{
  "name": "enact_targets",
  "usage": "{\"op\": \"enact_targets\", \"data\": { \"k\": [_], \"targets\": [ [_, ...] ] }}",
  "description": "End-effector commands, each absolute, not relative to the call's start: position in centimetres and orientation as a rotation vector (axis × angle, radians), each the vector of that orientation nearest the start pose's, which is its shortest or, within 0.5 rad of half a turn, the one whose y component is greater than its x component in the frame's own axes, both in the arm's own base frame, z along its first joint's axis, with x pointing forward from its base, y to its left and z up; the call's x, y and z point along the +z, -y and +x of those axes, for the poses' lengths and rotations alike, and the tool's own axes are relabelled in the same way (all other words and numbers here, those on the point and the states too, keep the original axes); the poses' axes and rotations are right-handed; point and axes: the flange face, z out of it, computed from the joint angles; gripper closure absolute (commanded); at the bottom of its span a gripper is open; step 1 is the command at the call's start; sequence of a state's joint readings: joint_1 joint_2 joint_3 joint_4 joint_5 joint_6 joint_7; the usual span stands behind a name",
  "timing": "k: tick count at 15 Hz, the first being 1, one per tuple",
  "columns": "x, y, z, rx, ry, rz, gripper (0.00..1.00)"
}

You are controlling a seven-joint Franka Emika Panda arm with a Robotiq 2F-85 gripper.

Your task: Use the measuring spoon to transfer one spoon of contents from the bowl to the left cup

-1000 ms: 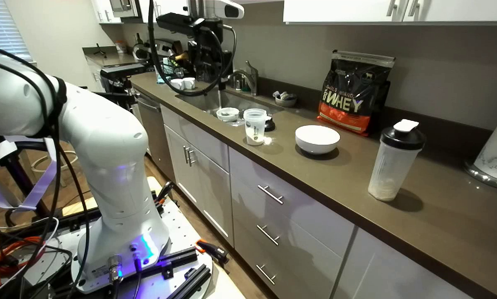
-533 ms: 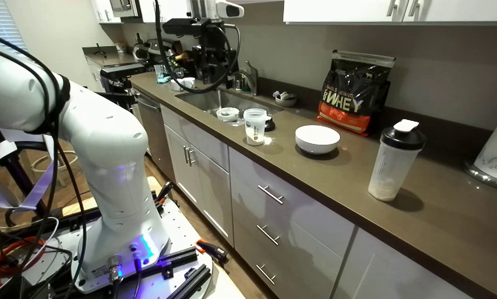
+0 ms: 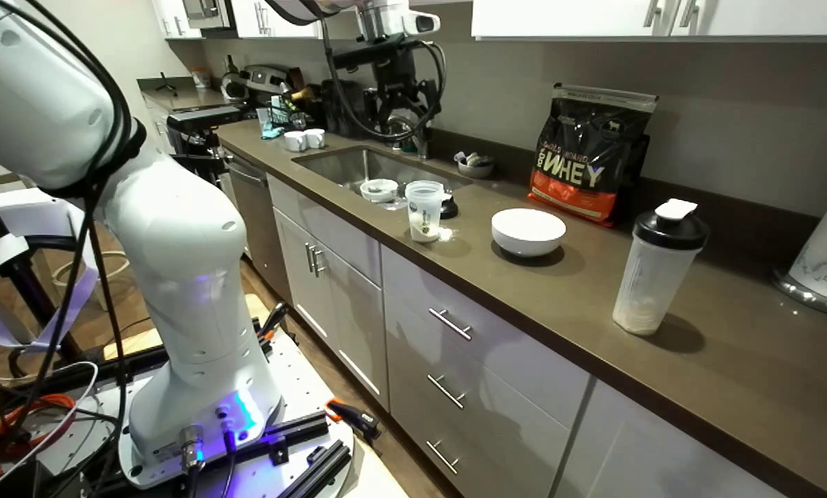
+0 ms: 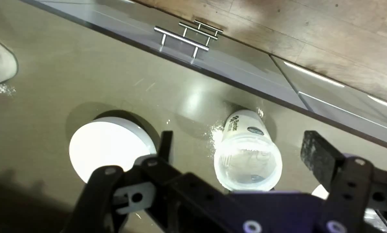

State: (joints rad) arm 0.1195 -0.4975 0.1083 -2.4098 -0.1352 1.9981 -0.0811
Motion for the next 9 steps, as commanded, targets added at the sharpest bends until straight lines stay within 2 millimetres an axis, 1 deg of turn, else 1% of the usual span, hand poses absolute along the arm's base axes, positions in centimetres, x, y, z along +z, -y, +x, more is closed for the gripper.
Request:
{"op": "enact_targets", "data": {
  "k": [1, 5, 9],
  "targets": [
    [48.6, -7.3, 44.8, -0.104, 0.656, -3.271, 0.00],
    [46.0, -5.7, 47.7, -0.017, 0.673, -3.323, 0.00],
    [43.7, -4.8, 50.0, 0.036, 0.732, -3.377, 0.00]
  ]
}}
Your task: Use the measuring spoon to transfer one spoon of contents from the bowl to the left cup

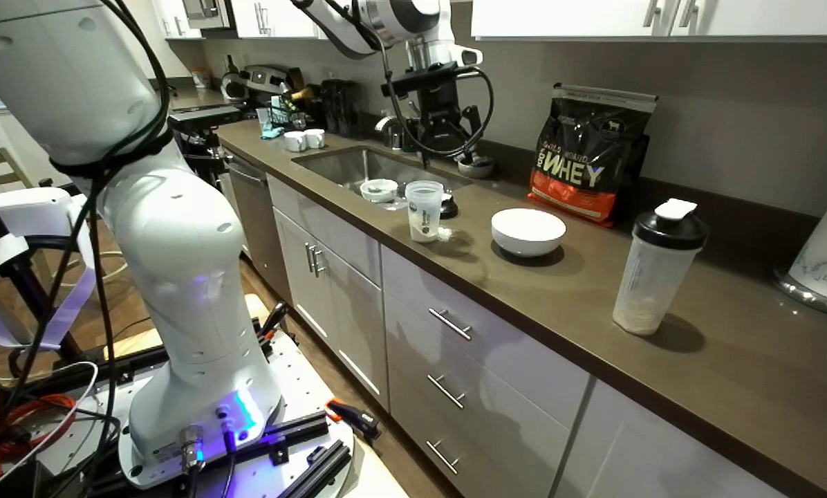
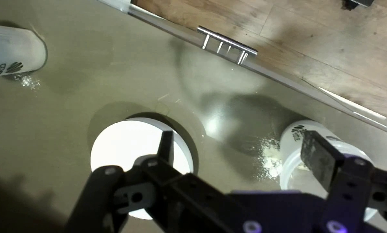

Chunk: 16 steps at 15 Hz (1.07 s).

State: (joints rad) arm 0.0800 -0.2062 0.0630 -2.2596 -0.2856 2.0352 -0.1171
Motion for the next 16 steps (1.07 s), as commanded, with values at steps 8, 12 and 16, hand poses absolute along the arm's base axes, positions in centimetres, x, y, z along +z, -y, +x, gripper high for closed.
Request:
{"op": "enact_targets", "data": {
  "k": [8, 12, 16],
  "targets": [
    [42.4, -5.0, 50.3, 0.074, 0.750, -3.388, 0.00],
    [41.9, -4.5, 51.2, 0.036, 0.756, -3.432, 0.00],
    [41.2, -2.8, 53.9, -0.041, 0.841, -3.517, 0.00]
  ]
}}
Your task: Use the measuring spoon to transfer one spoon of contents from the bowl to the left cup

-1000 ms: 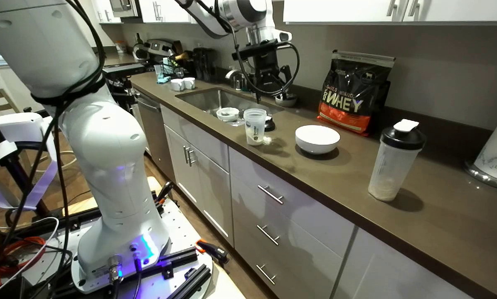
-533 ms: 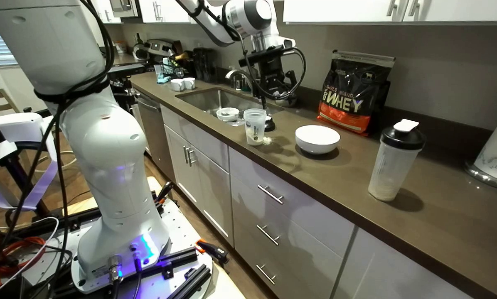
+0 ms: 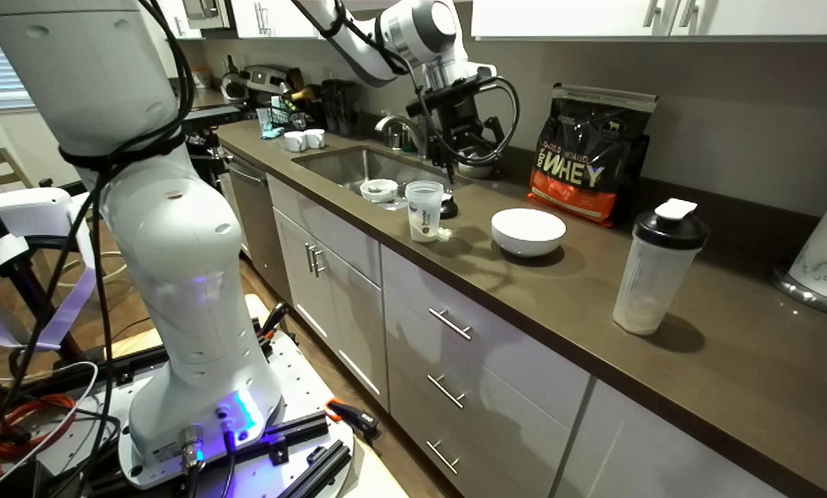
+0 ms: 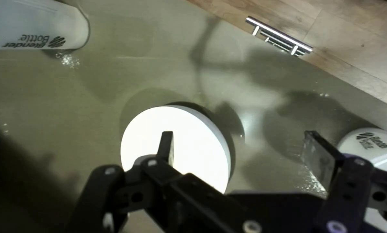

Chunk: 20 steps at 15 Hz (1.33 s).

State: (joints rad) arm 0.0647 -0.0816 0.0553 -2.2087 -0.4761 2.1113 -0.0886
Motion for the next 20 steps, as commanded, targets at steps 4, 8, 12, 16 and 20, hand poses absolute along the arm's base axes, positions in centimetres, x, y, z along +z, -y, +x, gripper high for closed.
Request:
{"op": "enact_targets", "data": {
  "k": [4, 8, 12, 16, 20],
  "targets": [
    [39.8, -1.0, 56.8, -0.005, 0.868, -3.550, 0.00],
    [37.8, -0.3, 58.8, 0.101, 0.869, -3.558, 0.00],
    [35.6, 0.2, 59.8, 0.202, 0.909, -3.534, 0.00],
    [33.9, 0.7, 60.2, 0.265, 1.038, -3.493, 0.00],
    [33.0, 1.1, 60.2, 0.321, 1.225, -3.427, 0.00]
  ]
}}
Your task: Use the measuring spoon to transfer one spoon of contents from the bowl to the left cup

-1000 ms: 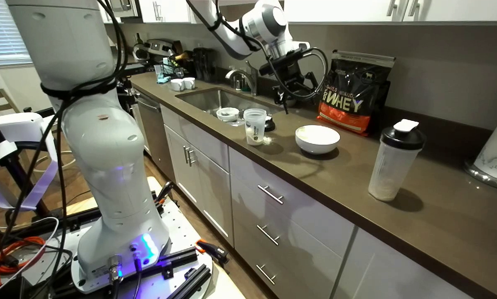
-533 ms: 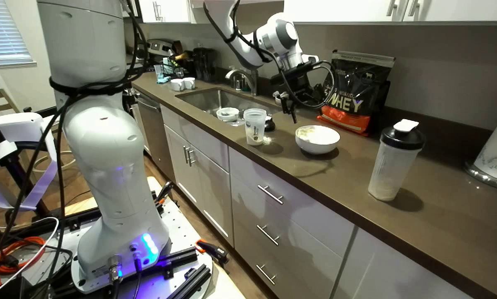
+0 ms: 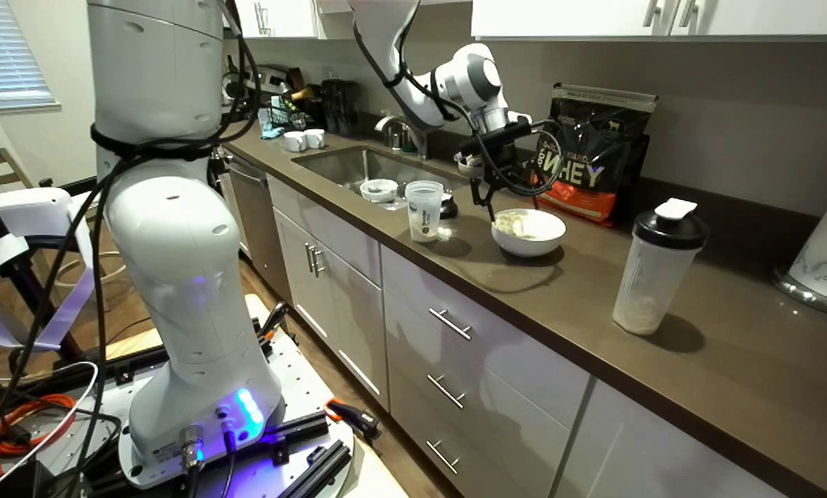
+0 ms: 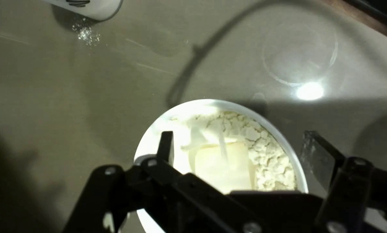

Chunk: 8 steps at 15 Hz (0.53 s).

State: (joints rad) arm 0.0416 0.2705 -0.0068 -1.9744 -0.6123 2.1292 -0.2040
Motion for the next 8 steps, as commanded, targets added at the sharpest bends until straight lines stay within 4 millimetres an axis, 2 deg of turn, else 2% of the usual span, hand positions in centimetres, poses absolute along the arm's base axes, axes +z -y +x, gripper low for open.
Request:
{"op": "enact_targets", "data": {
  "k": [1, 2, 8],
  "targets": [
    [33.43, 1.06, 60.23, 0.310, 1.224, -3.452, 0.00],
    [32.90, 0.59, 59.68, 0.308, 1.143, -3.445, 0.00],
    [32.75, 1.09, 60.34, 0.368, 1.209, -3.422, 0.00]
  ]
}}
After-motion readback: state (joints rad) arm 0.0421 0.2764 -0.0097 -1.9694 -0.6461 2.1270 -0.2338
